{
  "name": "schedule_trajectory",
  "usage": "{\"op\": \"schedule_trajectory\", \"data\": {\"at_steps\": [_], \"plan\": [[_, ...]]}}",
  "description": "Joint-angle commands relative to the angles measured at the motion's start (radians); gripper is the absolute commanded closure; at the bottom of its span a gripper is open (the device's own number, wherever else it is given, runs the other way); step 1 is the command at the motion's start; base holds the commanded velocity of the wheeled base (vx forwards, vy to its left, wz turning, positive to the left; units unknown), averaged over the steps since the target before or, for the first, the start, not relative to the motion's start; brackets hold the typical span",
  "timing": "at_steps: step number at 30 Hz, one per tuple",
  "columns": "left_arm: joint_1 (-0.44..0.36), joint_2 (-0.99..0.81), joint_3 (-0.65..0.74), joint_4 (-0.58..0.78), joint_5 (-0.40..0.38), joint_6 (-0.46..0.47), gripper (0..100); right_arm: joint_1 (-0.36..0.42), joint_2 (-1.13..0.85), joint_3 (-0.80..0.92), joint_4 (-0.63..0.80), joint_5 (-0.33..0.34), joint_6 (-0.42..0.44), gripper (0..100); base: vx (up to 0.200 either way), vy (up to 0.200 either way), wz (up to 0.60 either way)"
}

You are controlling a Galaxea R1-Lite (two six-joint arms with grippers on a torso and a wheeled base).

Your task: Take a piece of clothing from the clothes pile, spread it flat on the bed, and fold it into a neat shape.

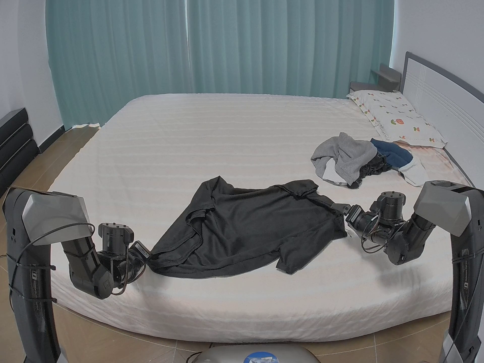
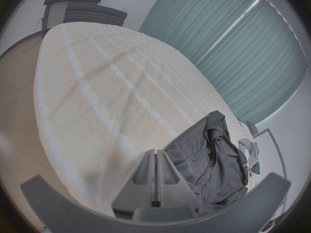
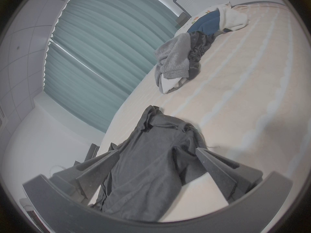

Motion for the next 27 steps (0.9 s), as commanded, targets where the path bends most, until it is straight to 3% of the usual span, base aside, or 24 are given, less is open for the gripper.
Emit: {"op": "schedule_trajectory", "data": {"at_steps": [1,10,26,27], "plan": [[0.0,0.0,0.0,0.0,0.001,0.0,100,0.035,-0.081,0.14,-0.002,0.021,-0.078,0,0.0,0.0,0.0],[0.0,0.002,0.002,0.0,0.001,0.0,100,0.17,-0.076,0.246,0.039,0.008,-0.11,0,0.0,0.0,0.0],[-0.002,0.002,-0.004,0.001,0.002,0.0,100,0.196,-0.029,0.106,0.131,0.014,-0.117,0,0.0,0.0,0.0],[-0.002,0.003,-0.006,0.001,0.002,0.0,100,0.196,-0.026,0.105,0.134,0.014,-0.117,100,0.0,0.0,0.0]]}}
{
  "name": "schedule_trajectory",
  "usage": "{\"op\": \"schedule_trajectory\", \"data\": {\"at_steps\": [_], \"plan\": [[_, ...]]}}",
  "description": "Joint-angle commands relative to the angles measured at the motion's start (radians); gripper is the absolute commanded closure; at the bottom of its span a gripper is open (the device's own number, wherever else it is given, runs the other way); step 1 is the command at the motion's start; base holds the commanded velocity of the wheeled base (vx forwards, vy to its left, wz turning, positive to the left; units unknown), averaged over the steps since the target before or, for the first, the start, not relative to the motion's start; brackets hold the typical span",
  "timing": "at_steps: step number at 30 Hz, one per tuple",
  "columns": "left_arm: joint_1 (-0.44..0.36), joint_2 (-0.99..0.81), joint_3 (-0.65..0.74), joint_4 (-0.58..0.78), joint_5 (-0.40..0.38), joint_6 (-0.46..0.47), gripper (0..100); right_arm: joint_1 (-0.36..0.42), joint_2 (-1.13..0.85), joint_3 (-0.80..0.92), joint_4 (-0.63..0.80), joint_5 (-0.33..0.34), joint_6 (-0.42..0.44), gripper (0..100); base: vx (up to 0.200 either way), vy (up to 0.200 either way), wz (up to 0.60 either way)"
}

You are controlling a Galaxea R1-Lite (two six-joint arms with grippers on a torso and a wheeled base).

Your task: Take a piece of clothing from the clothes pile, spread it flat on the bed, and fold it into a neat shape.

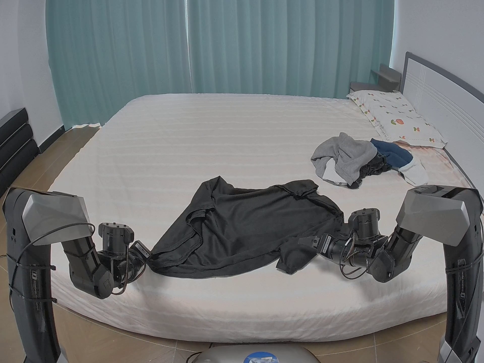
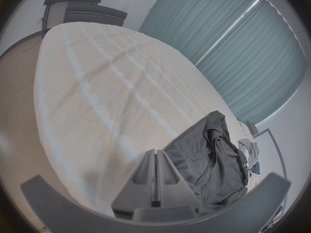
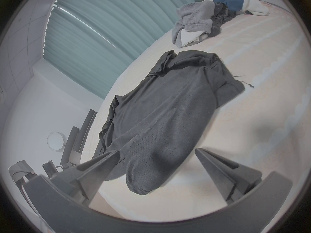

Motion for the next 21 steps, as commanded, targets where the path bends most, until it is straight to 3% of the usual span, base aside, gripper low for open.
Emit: {"op": "schedule_trajectory", "data": {"at_steps": [1,7,14,21], "plan": [[0.0,0.003,-0.005,0.0,0.001,0.0,100,0.004,0.027,-0.032,0.021,0.003,0.0,100,0.0,0.0,0.0],[0.0,0.003,-0.005,0.0,0.001,0.0,100,0.004,0.01,-0.051,0.131,-0.008,-0.019,100,0.0,0.0,0.0],[0.0,0.0,-0.003,0.0,0.0,0.0,100,-0.001,-0.018,-0.031,0.131,-0.069,-0.052,100,0.0,0.0,0.0],[0.0,-0.012,0.01,0.0,0.0,0.0,100,-0.021,-0.211,0.098,0.145,-0.046,-0.039,100,0.0,0.0,0.0]]}}
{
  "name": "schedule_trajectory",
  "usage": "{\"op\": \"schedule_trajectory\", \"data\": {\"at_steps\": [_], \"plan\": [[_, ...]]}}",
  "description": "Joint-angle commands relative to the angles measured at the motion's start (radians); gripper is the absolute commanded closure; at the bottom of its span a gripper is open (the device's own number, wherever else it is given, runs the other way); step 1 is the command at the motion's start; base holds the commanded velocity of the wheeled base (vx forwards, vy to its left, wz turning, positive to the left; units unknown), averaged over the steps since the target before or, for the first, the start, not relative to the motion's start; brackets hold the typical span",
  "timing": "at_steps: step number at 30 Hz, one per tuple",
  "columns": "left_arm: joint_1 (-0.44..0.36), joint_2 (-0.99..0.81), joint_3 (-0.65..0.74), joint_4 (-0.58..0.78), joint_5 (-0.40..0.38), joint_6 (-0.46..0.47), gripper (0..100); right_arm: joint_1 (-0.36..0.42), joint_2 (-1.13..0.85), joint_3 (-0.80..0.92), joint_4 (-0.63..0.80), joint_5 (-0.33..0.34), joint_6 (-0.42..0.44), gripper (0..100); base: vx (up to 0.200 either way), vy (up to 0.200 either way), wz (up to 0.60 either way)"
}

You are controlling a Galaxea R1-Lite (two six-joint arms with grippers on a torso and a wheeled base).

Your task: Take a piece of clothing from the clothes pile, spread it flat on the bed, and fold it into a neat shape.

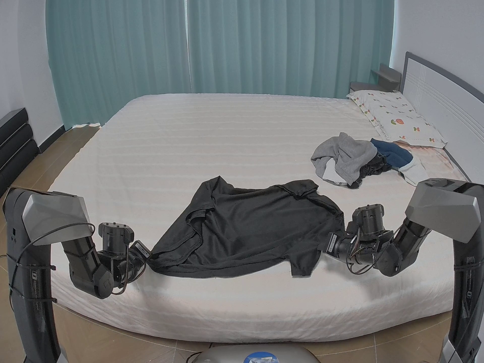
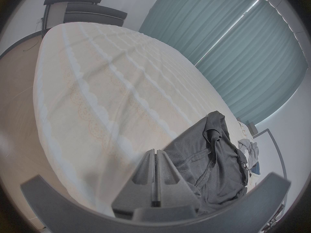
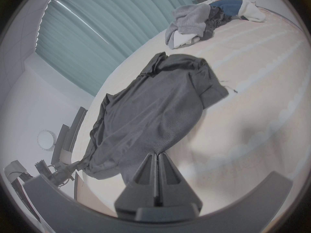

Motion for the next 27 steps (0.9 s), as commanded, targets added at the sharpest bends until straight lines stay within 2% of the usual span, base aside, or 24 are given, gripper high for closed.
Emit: {"op": "schedule_trajectory", "data": {"at_steps": [1,5,12,14,15,17,27], "plan": [[-0.005,-0.028,0.016,0.0,0.0,0.0,100,-0.006,-0.177,0.113,0.015,0.013,0.005,100,0.0,0.0,0.0],[-0.017,-0.096,0.043,0.026,0.0,0.001,100,-0.006,-0.294,0.199,0.075,0.012,-0.011,100,0.0,0.0,0.0],[-0.039,-0.175,0.051,0.155,-0.001,0.009,100,-0.045,-0.477,0.287,0.193,0.022,-0.124,100,0.0,0.0,0.0],[-0.046,-0.209,0.051,0.236,-0.001,0.015,100,-0.046,-0.543,0.299,0.334,0.026,-0.179,100,0.0,0.0,0.0],[-0.046,-0.209,0.051,0.236,-0.001,0.015,100,-0.046,-0.543,0.299,0.334,0.026,-0.179,100,0.0,0.0,0.0],[-0.046,-0.223,0.052,0.304,-0.004,0.052,100,-0.049,-0.578,0.306,0.451,0.029,-0.264,100,0.0,0.0,0.0],[-0.074,-0.232,0.06,0.499,-0.009,0.142,100,-0.13,-0.547,0.297,0.649,0.027,-0.451,100,0.0,0.0,0.0]]}}
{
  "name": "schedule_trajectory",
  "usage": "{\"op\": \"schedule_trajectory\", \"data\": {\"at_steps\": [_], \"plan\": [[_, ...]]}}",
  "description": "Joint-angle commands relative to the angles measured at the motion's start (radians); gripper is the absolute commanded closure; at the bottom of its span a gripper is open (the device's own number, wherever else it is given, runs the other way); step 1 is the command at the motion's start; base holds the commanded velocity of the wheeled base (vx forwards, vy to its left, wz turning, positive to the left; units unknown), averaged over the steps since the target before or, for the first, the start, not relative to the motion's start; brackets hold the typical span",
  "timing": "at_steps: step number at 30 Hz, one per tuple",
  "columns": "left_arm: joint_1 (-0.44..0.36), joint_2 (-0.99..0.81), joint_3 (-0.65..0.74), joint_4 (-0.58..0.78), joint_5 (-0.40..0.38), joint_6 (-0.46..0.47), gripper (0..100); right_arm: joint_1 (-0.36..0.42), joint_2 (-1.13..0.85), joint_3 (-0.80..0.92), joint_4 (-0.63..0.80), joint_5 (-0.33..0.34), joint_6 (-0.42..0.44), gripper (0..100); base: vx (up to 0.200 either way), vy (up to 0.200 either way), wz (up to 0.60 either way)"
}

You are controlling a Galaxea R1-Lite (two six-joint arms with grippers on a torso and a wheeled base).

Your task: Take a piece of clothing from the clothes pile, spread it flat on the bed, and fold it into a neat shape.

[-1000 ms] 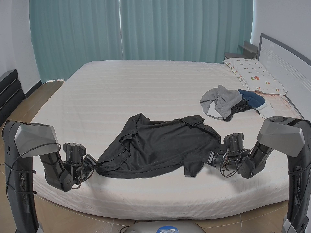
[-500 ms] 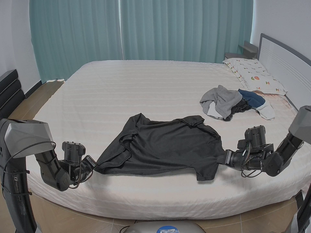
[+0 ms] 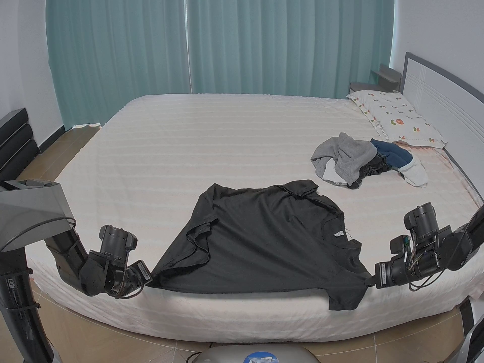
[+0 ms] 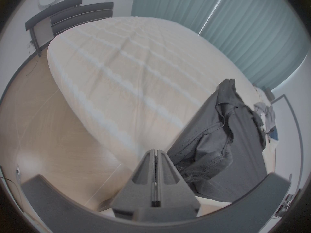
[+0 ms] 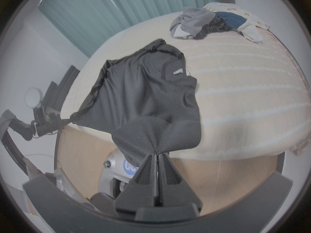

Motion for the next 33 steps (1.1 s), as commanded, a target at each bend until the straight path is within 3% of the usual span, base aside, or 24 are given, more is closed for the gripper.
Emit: {"op": "schedule_trajectory", "data": {"at_steps": [1,10,11,17,20,24,28,33], "plan": [[-0.017,-0.022,0.002,0.065,0.0,0.033,100,-0.04,-0.012,-0.01,0.067,0.0,-0.061,100,0.0,0.0,0.0],[-0.039,-0.019,0.002,0.19,0.0,0.079,100,-0.047,0.053,-0.035,0.173,-0.003,-0.144,100,0.0,0.0,0.0],[-0.04,-0.013,0.003,0.193,0.0,0.081,0,-0.049,0.102,-0.05,0.168,-0.008,-0.156,0,0.0,0.0,0.0],[-0.046,-0.007,-0.006,0.188,-0.003,0.076,0,-0.06,0.156,-0.096,0.163,0.003,-0.146,0,0.0,0.0,0.0],[-0.04,-0.013,-0.029,0.174,-0.032,0.067,0,-0.092,0.162,-0.134,0.127,0.021,-0.081,0,0.0,0.0,0.0],[-0.034,-0.013,-0.05,0.111,-0.061,0.001,0,-0.103,0.235,-0.159,-0.002,0.024,0.023,0,0.0,0.0,0.0],[-0.034,-0.005,-0.047,-0.013,-0.088,-0.085,0,-0.104,0.326,-0.16,-0.163,0.023,0.066,0,0.0,0.0,0.0],[-0.028,0.016,-0.052,-0.057,-0.091,-0.102,0,-0.104,0.392,-0.186,-0.28,0.023,0.146,0,0.0,0.0,0.0]]}}
